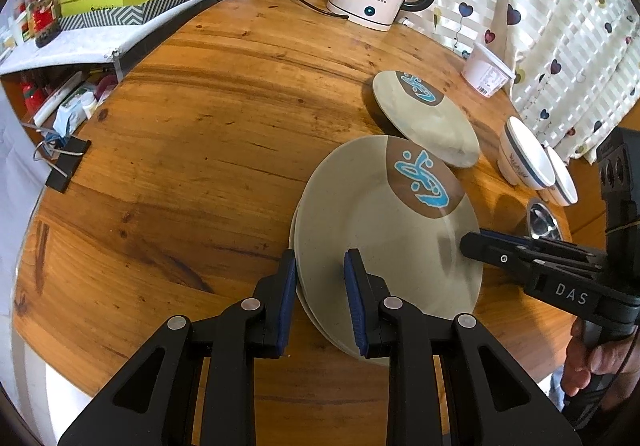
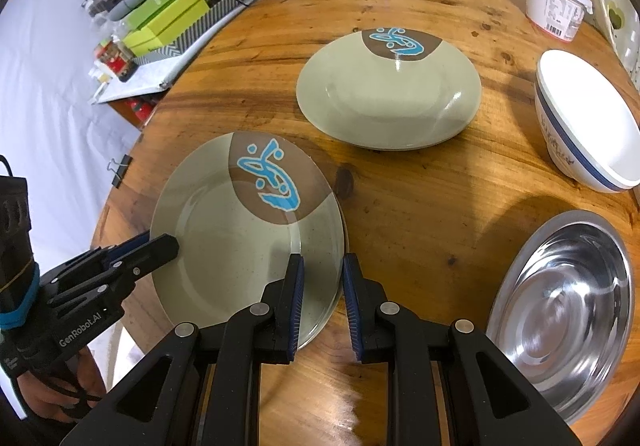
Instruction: Organize plates and bowls
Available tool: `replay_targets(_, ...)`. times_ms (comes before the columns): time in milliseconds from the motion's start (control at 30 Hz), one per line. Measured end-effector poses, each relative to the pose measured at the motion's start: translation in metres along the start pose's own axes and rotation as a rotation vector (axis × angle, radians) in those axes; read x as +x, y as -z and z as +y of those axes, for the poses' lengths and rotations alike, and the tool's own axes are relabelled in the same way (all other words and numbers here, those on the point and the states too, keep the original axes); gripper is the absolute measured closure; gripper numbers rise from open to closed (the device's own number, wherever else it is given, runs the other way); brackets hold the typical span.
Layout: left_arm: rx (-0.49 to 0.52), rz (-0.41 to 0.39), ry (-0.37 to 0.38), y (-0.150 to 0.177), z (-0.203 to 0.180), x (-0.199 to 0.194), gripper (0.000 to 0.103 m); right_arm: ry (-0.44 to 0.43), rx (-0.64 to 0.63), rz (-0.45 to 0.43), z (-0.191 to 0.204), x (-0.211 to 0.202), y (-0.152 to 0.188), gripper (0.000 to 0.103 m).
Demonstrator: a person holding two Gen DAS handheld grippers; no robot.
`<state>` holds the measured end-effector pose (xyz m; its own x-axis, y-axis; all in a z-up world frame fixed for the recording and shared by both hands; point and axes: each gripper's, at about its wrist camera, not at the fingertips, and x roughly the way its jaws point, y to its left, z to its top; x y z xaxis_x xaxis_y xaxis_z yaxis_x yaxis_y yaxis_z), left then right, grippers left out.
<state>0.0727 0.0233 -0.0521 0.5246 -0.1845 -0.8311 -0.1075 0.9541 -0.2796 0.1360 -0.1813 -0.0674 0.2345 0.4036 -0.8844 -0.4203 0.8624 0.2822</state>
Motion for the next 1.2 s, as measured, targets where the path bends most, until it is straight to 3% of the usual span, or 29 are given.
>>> replay_targets(467, 0.019, -0.006, -0.018, 0.0025, -0.0015, -0.0006, 0.078, 0.035, -0.029, -0.017, 0.0070, 0.0004, 0.0013, 0.081)
replay_targets(1067, 0.038, -0.035, -0.017, 0.0018, -0.0036, -0.0035, 0.061, 0.046, -0.044, -0.024, 0.0089, -0.0003, 0.0017, 0.081)
replay_targets(1200, 0.025, -0.048, -0.012, -0.0016, 0.0009, -0.0055, 0.060, 0.034, -0.039, -0.033, 0.0075, -0.0014, 0.0021, 0.072)
